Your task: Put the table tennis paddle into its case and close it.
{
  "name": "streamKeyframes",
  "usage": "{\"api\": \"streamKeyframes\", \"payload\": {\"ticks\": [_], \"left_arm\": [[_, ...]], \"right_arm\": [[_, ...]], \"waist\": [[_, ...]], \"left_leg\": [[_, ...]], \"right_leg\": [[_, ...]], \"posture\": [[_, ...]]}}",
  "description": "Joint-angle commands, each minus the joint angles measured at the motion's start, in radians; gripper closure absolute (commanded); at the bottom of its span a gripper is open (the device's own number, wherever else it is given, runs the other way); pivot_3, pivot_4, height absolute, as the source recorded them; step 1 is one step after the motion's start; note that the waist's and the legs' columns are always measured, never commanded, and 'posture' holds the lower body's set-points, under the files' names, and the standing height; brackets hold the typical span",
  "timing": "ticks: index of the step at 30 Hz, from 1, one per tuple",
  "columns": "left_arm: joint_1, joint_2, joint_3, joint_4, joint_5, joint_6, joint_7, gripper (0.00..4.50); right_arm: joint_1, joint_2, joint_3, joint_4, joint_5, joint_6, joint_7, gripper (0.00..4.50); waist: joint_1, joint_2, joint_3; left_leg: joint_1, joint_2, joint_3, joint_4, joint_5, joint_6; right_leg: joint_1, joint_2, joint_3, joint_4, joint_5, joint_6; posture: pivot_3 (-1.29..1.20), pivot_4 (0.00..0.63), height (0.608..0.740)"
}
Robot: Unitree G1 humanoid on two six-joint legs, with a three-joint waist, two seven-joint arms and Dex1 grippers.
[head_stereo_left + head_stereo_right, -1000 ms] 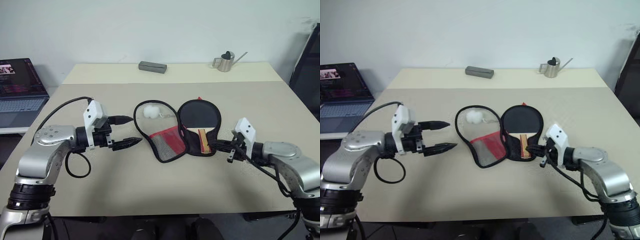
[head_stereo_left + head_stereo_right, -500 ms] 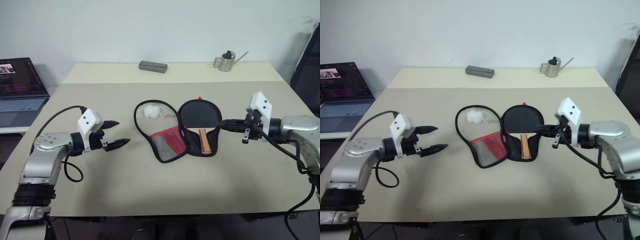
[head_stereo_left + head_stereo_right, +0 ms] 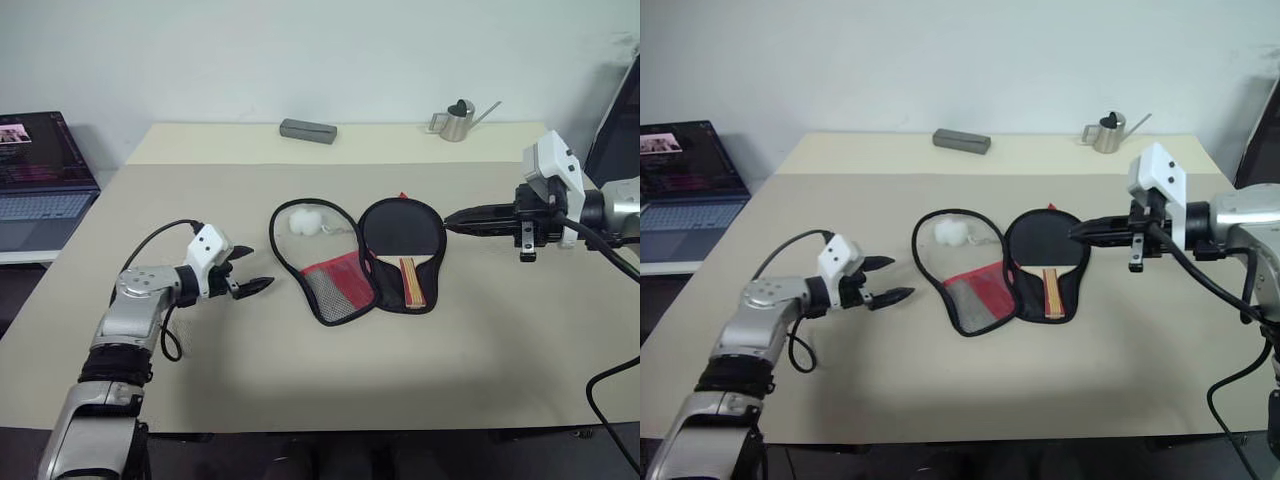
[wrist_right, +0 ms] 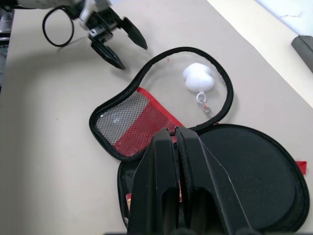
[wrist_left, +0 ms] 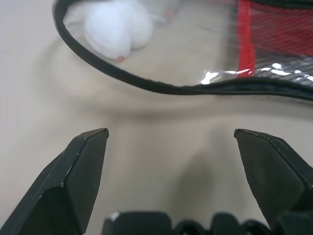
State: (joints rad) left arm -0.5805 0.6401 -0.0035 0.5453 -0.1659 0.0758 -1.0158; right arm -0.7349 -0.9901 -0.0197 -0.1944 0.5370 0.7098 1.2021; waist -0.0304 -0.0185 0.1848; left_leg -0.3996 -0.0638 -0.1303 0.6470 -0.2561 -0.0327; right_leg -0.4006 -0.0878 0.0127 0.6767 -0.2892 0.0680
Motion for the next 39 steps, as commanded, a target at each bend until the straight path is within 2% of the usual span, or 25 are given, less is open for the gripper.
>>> {"api": "streamKeyframes", "payload": {"ticks": [1, 10, 22, 25, 32, 39], "left_arm": [[-0.076, -0.049, -0.016, 0.097, 0.037, -0.068, 0.034, 0.00], [-0.201, -0.164, -0.038, 0.303, 0.085, -0.185, 0.055, 0.00], [-0.460, -0.344, -0.040, 0.387, 0.067, -0.258, -0.037, 0.00], [-0.520, -0.429, -0.062, 0.427, 0.078, -0.280, -0.067, 0.00], [-0.572, -0.544, -0.080, 0.567, 0.118, -0.326, -0.034, 0.00], [-0.576, -0.586, -0.074, 0.621, 0.141, -0.354, -0.005, 0.00]], "right_arm": [[-0.017, -0.018, -0.027, -0.033, 0.007, -0.020, 0.011, 4.36], [0.002, -0.022, -0.040, -0.035, 0.007, -0.022, 0.006, 4.36], [0.073, -0.062, -0.103, -0.072, 0.019, -0.006, -0.018, 4.36], [0.094, -0.073, -0.127, -0.091, 0.026, 0.004, -0.030, 4.36], [0.162, -0.096, -0.195, -0.159, 0.062, 0.058, -0.076, 4.36], [0.219, -0.092, -0.230, -0.205, 0.091, 0.103, -0.140, 4.36]], "waist": [[0.000, 0.000, 0.000], [-0.002, 0.000, 0.000], [0.002, -0.002, 0.001], [0.000, -0.002, 0.001], [-0.003, -0.002, 0.001], [-0.002, -0.002, 0.001]], "left_leg": [[-0.001, -0.001, 0.001, 0.000, 0.000, 0.000], [-0.002, 0.000, 0.003, 0.000, 0.000, 0.000], [-0.003, -0.001, 0.004, 0.002, 0.001, -0.001], [-0.003, -0.001, 0.007, 0.002, 0.001, -0.001], [-0.002, 0.000, 0.010, 0.002, 0.001, 0.000], [-0.002, 0.000, 0.010, 0.003, 0.001, 0.000]], "right_leg": [[-0.002, -0.001, 0.000, 0.002, 0.000, 0.000], [-0.004, -0.001, 0.001, 0.003, 0.000, 0.000], [-0.004, -0.001, 0.001, 0.003, 0.000, 0.000], [-0.004, -0.001, 0.001, 0.003, 0.000, 0.000], [-0.004, 0.000, 0.002, 0.004, 0.000, 0.000], [-0.004, 0.000, 0.002, 0.005, 0.000, 0.000]], "posture": [[0.00, 0.150, 0.740], [0.00, 0.150, 0.740], [0.00, 0.150, 0.740], [0.00, 0.150, 0.740], [0.00, 0.150, 0.740], [0.00, 0.150, 0.740]]}}
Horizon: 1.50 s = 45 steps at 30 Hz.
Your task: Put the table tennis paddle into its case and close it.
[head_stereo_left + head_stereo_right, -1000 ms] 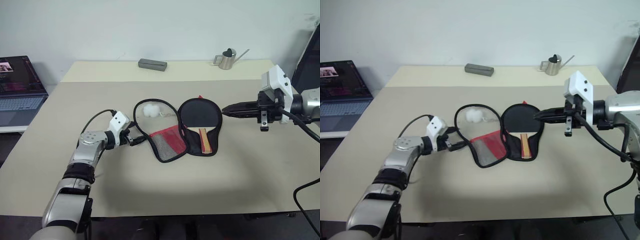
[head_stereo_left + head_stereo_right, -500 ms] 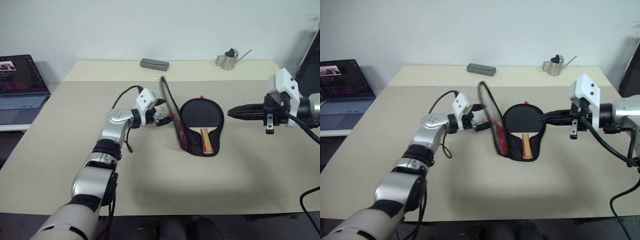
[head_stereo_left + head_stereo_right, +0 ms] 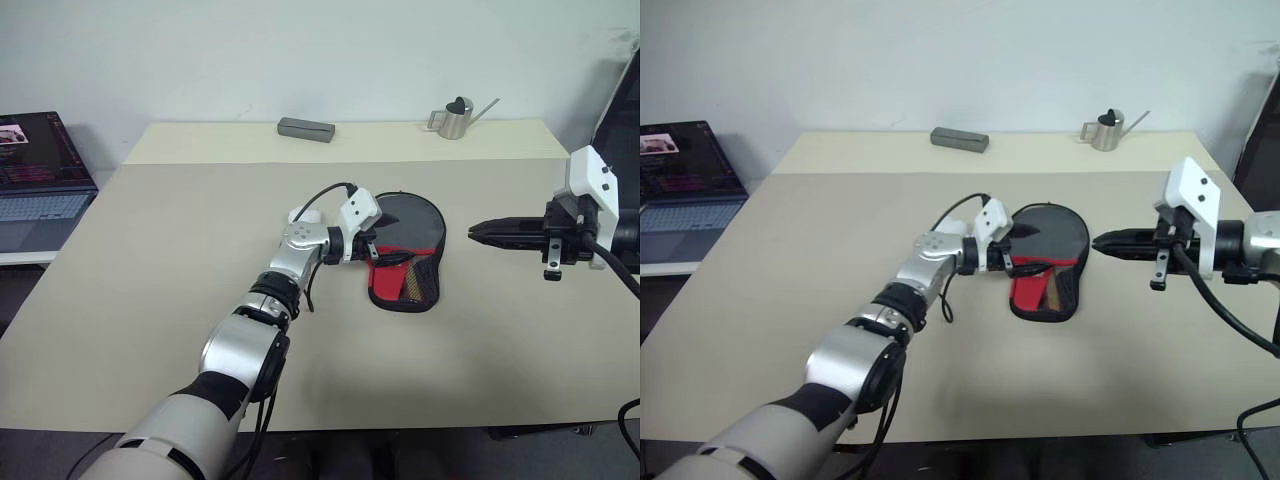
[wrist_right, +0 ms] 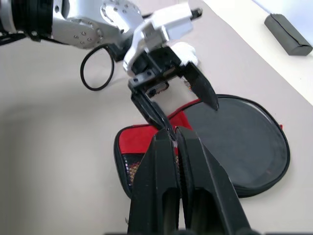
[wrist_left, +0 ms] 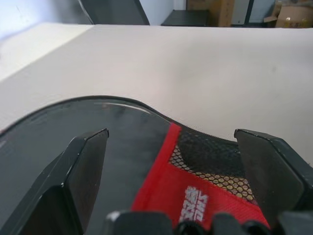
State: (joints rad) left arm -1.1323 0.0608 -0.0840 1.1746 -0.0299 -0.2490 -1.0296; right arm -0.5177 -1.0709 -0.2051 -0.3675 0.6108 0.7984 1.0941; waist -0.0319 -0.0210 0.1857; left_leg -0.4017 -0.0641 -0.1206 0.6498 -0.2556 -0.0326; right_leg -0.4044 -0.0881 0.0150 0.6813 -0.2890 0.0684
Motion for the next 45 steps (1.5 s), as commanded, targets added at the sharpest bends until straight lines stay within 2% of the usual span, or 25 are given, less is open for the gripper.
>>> {"api": "streamKeyframes", "payload": {"ticks": [1, 5, 7, 9, 13, 19, 23, 27, 31, 45], "left_arm": [[-0.023, -0.006, 0.008, -0.009, 0.005, -0.032, 0.006, 0.00], [-0.004, 0.037, 0.038, -0.084, -0.039, -0.023, -0.063, 0.00], [0.029, 0.083, 0.043, -0.166, -0.061, -0.002, -0.123, 0.00], [0.089, 0.140, 0.039, -0.299, -0.093, 0.051, -0.189, 0.00], [0.240, 0.253, 0.033, -0.628, -0.177, 0.248, -0.263, 0.00], [0.393, 0.376, 0.064, -0.966, -0.272, 0.477, -0.219, 0.00], [0.467, 0.442, 0.095, -1.114, -0.330, 0.575, -0.184, 0.00], [0.498, 0.481, 0.107, -1.185, -0.365, 0.623, -0.167, 0.00], [0.497, 0.502, 0.109, -1.201, -0.380, 0.641, -0.157, 0.00], [0.476, 0.517, 0.097, -1.195, -0.387, 0.641, -0.146, 0.00]], "right_arm": [[0.005, -0.008, -0.044, -0.033, 0.021, 0.021, -0.042, 4.36], [0.025, 0.051, -0.041, -0.034, 0.073, 0.109, -0.127, 4.36], [0.038, 0.083, -0.024, -0.016, 0.065, 0.126, -0.171, 3.99], [0.038, 0.118, -0.002, 0.012, 0.047, 0.135, -0.211, 3.41], [0.018, 0.170, 0.037, 0.075, 0.026, 0.136, -0.253, 1.98], [-0.031, 0.257, 0.082, 0.182, 0.007, 0.159, -0.315, 0.04], [-0.101, 0.364, 0.091, 0.324, -0.051, 0.255, -0.480, 0.04], [-0.153, 0.417, 0.065, 0.409, -0.044, 0.350, -0.544, 0.04], [-0.178, 0.463, 0.071, 0.486, -0.081, 0.326, -0.598, 0.04], [-0.168, 0.534, 0.114, 0.560, -0.137, 0.252, -0.571, 0.04]], "waist": [[0.000, 0.000, 0.000], [-0.001, 0.000, 0.000], [-0.002, 0.000, 0.000], [-0.005, 0.000, 0.000], [-0.009, 0.000, 0.000], [-0.002, 0.000, 0.000], [-0.003, 0.001, -0.001], [-0.002, 0.001, -0.001], [-0.002, 0.001, -0.001], [-0.010, 0.001, -0.001]], "left_leg": [[0.000, 0.000, 0.000, 0.000, 0.000, 0.000], [0.000, 0.000, 0.000, 0.000, 0.000, 0.000], [0.000, 0.001, 0.000, 0.000, 0.000, 0.000], [0.001, 0.001, -0.001, -0.001, 0.000, 0.000], [0.002, 0.001, -0.004, -0.001, 0.001, -0.001], [0.001, 0.001, -0.006, 0.001, 0.001, -0.001], [0.002, 0.001, -0.006, 0.001, 0.001, -0.001], [0.001, 0.001, -0.006, 0.001, 0.001, -0.001], [0.001, 0.001, -0.006, 0.001, 0.001, -0.001], [0.002, 0.001, -0.005, 0.000, 0.001, -0.001]], "right_leg": [[0.000, 0.000, 0.000, 0.000, 0.000, 0.000], [0.000, 0.000, 0.000, 0.000, 0.000, 0.000], [0.000, 0.000, 0.000, 0.000, 0.000, 0.000], [0.000, 0.000, 0.001, 0.001, 0.000, 0.000], [0.000, 0.001, 0.002, 0.001, 0.000, 0.000], [0.000, 0.001, 0.001, 0.001, 0.000, 0.000], [0.001, 0.001, 0.001, 0.001, 0.001, -0.001], [0.000, 0.001, 0.001, 0.001, 0.001, -0.001], [0.000, 0.001, 0.001, 0.001, 0.001, -0.001], [0.000, 0.001, 0.002, 0.001, 0.001, -0.001]], "posture": [[0.00, 0.150, 0.740], [0.00, 0.150, 0.740], [0.00, 0.150, 0.740], [0.00, 0.150, 0.740], [0.00, 0.150, 0.740], [0.00, 0.150, 0.740], [0.00, 0.150, 0.740], [0.00, 0.150, 0.740], [0.00, 0.150, 0.740], [0.00, 0.150, 0.740]]}}
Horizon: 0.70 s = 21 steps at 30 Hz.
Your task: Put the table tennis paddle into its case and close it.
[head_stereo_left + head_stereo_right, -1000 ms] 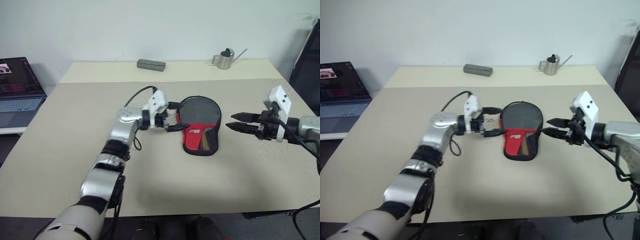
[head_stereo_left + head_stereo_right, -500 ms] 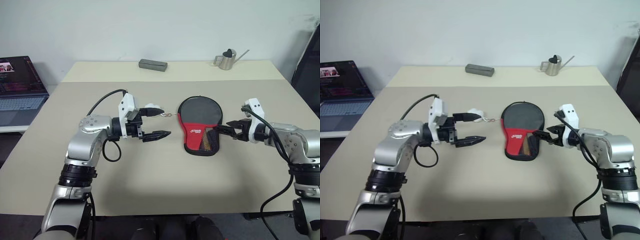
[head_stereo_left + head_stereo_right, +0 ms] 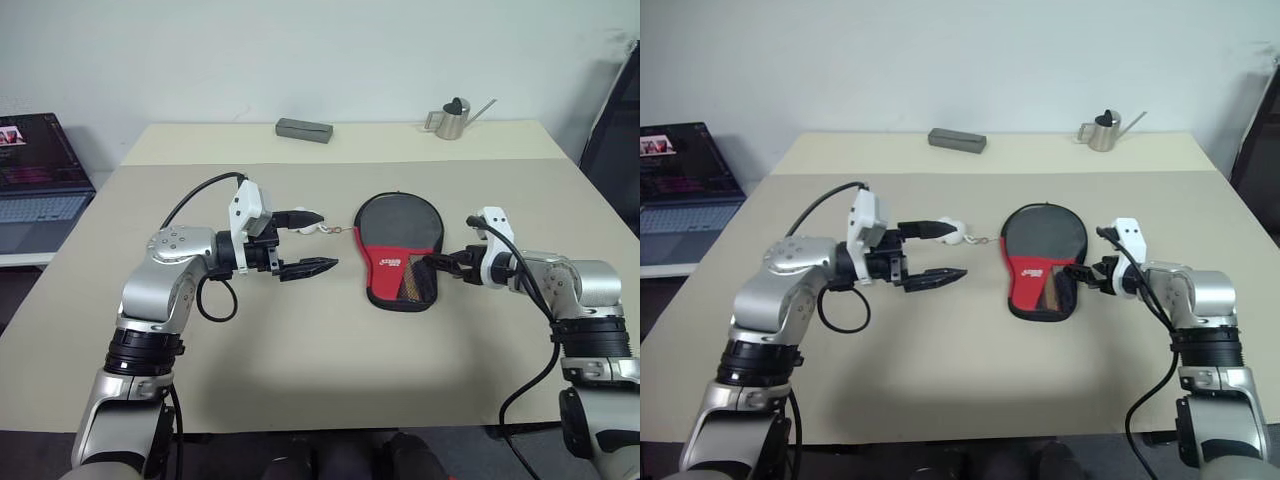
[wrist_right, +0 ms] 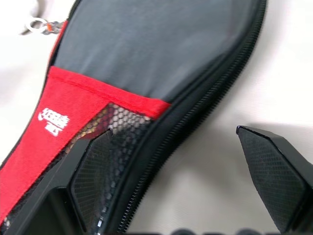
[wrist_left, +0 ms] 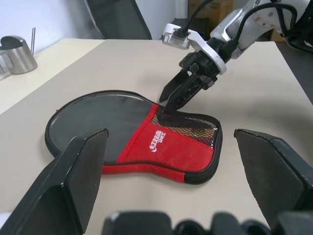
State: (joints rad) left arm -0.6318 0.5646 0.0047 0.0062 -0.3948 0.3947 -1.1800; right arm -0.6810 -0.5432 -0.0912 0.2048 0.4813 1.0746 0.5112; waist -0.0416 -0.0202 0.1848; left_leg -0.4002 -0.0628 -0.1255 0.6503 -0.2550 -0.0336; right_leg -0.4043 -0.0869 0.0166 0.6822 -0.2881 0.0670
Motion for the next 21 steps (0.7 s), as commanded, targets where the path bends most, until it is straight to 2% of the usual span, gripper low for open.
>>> {"api": "streamKeyframes", "payload": {"ticks": [1, 14, 17, 21], "left_arm": [[-0.025, 0.014, 0.009, -0.026, -0.023, -0.002, 0.004, 0.00], [-0.027, 0.017, 0.011, -0.020, -0.020, -0.006, 0.004, 0.00], [-0.025, 0.017, 0.011, -0.020, -0.019, -0.007, 0.005, 0.00], [-0.023, 0.017, 0.010, -0.019, -0.017, -0.009, 0.008, 0.00]], "right_arm": [[-0.003, 0.011, 0.001, -0.015, -0.007, -0.023, 0.014, 0.04], [0.010, 0.079, 0.011, -0.025, -0.009, 0.001, 0.013, 0.04], [0.002, 0.095, 0.009, -0.017, -0.014, 0.003, 0.006, 0.60], [-0.003, 0.106, 0.011, -0.011, -0.022, 0.005, 0.004, 2.00]], "waist": [[-0.001, 0.000, 0.000], [-0.015, 0.000, 0.000], [-0.019, 0.001, 0.000], [-0.019, 0.001, -0.001]], "left_leg": [[0.000, 0.000, 0.000, 0.000, 0.000, 0.000], [0.000, 0.000, 0.000, 0.000, 0.000, 0.000], [0.001, 0.001, 0.000, 0.000, 0.000, 0.000], [0.001, 0.001, 0.000, 0.000, 0.000, 0.000]], "right_leg": [[0.000, 0.000, 0.000, 0.000, 0.000, 0.000], [0.000, 0.000, 0.000, 0.000, 0.000, 0.000], [0.000, 0.000, 0.000, 0.000, 0.000, 0.000], [0.000, 0.001, 0.000, 0.001, 0.000, 0.000]], "posture": [[0.00, 0.150, 0.740], [0.00, 0.150, 0.740], [0.00, 0.150, 0.740], [0.00, 0.150, 0.740]]}}
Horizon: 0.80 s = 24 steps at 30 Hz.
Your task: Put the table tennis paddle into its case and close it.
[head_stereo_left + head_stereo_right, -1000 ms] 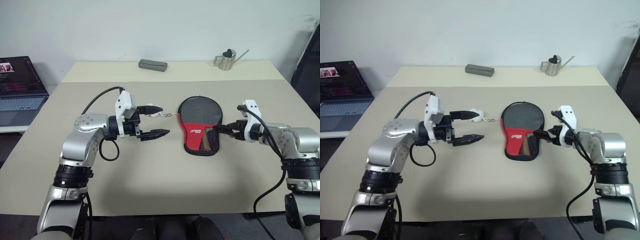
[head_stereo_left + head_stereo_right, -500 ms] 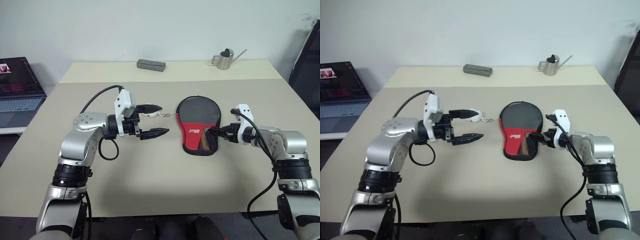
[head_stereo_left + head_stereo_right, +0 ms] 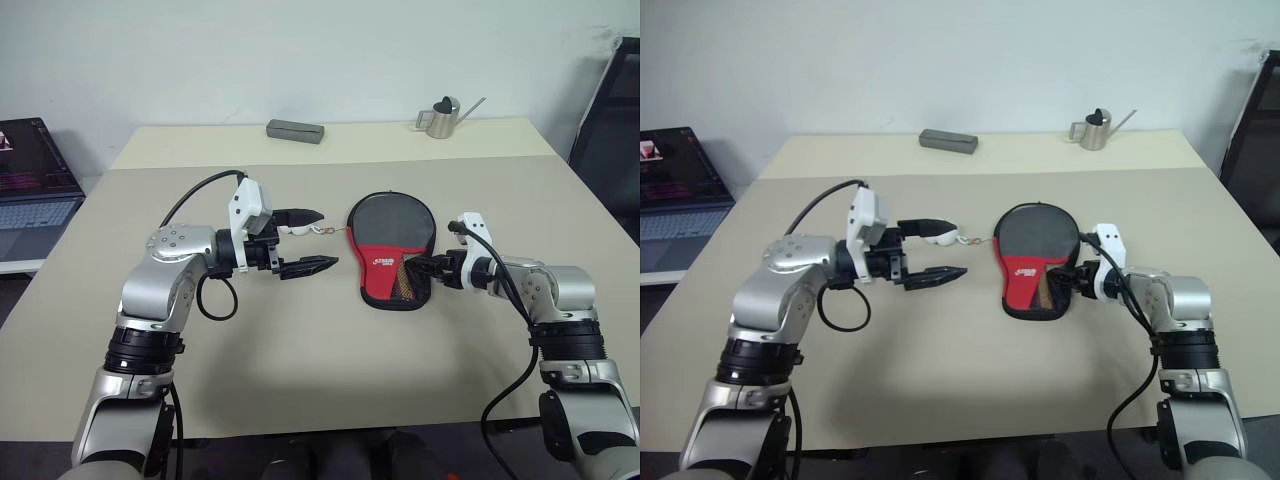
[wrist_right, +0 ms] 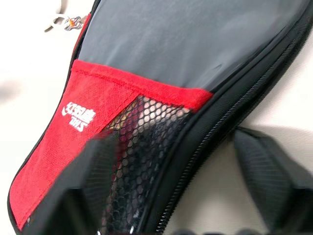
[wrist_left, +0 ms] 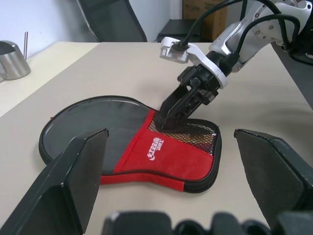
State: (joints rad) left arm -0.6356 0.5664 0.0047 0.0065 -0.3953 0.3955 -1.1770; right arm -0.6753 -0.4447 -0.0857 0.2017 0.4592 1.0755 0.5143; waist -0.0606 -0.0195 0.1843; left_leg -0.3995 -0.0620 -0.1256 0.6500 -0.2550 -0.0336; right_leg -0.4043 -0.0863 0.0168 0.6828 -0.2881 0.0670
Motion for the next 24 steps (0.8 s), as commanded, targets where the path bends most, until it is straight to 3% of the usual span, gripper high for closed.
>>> {"api": "streamKeyframes", "payload": {"ticks": [1, 8, 24], "left_arm": [[-0.018, 0.015, 0.010, -0.019, -0.016, -0.011, 0.006, 0.00], [0.000, 0.029, 0.017, -0.020, -0.014, -0.013, 0.009, 0.00], [0.206, 0.230, 0.021, -0.168, -0.100, 0.068, -0.130, 0.00]], "right_arm": [[-0.009, 0.009, 0.006, -0.007, -0.002, 0.004, 0.000, 2.30], [-0.010, 0.019, -0.010, 0.000, -0.009, 0.011, -0.016, 4.48], [0.015, 0.057, -0.069, -0.140, 0.069, 0.227, -0.077, 4.48]], "waist": [[0.000, 0.000, 0.000], [0.000, 0.000, 0.000], [0.002, 0.000, 0.000]], "left_leg": [[0.000, 0.000, 0.000, 0.000, 0.000, 0.000], [0.000, 0.000, 0.000, 0.000, 0.000, 0.000], [0.000, 0.000, 0.000, -0.002, 0.000, 0.000]], "right_leg": [[0.000, 0.000, 0.000, 0.000, 0.000, 0.000], [0.000, 0.000, 0.000, 0.000, 0.000, 0.000], [0.000, 0.000, 0.000, 0.000, 0.000, 0.000]], "posture": [[0.00, 0.150, 0.740], [0.00, 0.150, 0.740], [0.00, 0.150, 0.740]]}}
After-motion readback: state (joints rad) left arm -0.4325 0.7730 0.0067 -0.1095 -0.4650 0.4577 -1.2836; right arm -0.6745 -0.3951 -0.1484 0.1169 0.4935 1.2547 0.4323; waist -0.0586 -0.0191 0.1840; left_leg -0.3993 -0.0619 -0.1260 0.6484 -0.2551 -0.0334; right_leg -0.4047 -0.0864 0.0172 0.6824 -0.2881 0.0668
